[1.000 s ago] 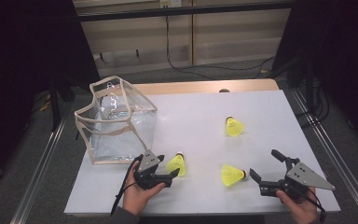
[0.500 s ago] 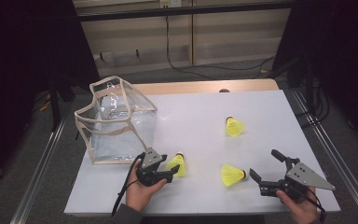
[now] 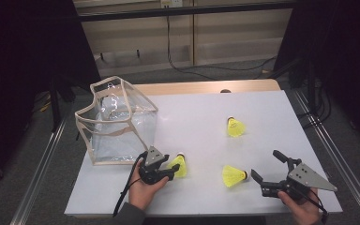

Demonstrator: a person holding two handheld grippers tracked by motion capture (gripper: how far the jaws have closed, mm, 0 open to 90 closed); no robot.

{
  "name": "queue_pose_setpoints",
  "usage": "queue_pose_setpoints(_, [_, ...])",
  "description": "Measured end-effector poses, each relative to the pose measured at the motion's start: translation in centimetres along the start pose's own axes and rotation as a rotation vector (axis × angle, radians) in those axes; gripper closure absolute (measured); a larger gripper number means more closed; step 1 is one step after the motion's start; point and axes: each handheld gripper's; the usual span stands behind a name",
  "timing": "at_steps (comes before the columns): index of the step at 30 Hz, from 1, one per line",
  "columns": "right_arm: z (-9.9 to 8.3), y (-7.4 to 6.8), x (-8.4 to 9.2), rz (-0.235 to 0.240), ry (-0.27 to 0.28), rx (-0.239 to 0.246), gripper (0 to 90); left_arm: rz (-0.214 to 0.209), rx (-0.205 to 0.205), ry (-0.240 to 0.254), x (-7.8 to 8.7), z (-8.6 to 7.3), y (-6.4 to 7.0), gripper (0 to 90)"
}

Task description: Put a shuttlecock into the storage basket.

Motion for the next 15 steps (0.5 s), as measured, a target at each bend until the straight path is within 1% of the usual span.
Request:
queue_pose_setpoints(1, [0.0,0.0,0.0,0.0,0.0,0.0,1.3,0.0,-0.007,-0.001,-0.05,0.02,-0.06,45.7])
queue_pose_setpoints(2, [0.0,0.0,0.0,0.0,0.0,0.0,1.3,-0.002,-0.001,-0.004,-0.15,0.03,0.03,46.2])
queue_pose_setpoints(5, [0.0,-0.01,-0.01,0.002,0.0,0.0,1.3,0.0,-0.005,-0.006,-0.25,0.08,0.11,47.2])
queue_pose_setpoints(6, [0.0,0.0,0.0,0.001,0.001,0.001,1.3,-0.003,0.003,-0.004,-0.32,0.09,0.18,47.8])
queue_pose_setpoints(7, [0.0,0.01,0.01,0.0,0.001,0.0,1.3,-0.003,-0.004,-0.007,-0.35,0.12,0.14,49.2])
queue_pose_setpoints(8, [0.0,0.01,0.01,0.0,0.001,0.0,1.3,-0.002,0.002,-0.007,-0.4,0.11,0.19,49.2])
queue_pose_setpoints(10, [0.0,0.03,0.02,0.0,0.001,0.0,1.3,-0.005,0.0,-0.02,-0.46,0.14,0.17,49.6])
queue_pose_setpoints(12, [0.0,0.02,0.02,-0.003,0.004,0.001,1.4,0.002,-0.001,-0.017,-0.57,0.14,0.16,50.8])
queue_pose_setpoints(15, [0.0,0.03,0.03,0.0,0.001,-0.001,1.4,0.006,0.008,-0.018,-0.73,0.19,0.15,51.7])
Point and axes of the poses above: each handheld gripper's, and its own axes: x roughly backward along the jaws, z roughly out of its top, y roughly to its right, and after that the axes turned 1 degree about -x, right-handed
